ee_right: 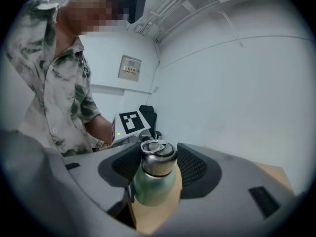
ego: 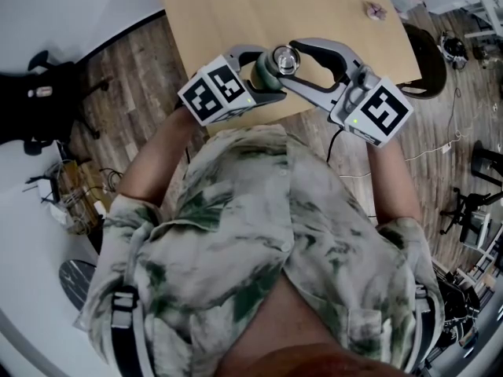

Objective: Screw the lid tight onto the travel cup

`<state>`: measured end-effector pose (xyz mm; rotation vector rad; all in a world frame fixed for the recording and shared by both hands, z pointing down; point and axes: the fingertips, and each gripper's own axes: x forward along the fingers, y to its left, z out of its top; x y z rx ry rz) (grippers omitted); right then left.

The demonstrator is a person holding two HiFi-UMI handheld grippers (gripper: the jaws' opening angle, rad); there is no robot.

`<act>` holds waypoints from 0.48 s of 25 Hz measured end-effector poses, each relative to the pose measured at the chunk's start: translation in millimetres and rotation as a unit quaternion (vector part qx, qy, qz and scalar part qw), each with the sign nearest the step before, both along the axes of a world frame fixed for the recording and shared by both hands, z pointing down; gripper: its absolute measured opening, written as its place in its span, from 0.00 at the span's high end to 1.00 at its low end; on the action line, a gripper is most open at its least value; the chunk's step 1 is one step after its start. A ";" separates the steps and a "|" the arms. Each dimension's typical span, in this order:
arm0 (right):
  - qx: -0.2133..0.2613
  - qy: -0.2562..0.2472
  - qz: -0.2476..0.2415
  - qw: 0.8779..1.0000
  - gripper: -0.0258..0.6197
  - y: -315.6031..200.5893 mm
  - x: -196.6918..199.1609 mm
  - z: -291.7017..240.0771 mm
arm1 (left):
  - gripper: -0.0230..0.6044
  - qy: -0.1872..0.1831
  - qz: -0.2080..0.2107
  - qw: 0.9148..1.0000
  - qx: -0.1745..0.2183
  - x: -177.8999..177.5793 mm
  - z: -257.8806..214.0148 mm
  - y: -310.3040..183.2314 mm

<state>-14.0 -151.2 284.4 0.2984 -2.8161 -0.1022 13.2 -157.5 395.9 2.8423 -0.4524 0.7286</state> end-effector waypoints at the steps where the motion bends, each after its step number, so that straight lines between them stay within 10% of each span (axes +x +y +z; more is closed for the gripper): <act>1: 0.002 0.000 0.010 1.000 0.58 -0.3 0.3 0.7 | 0.36 -0.003 -0.007 1.000 0.000 -0.3 1.4 -1.1; 12: -0.001 -0.002 0.107 0.994 0.57 -14.1 1.4 7.1 | 0.36 -0.014 -0.056 0.998 0.001 -0.2 5.6 -15.7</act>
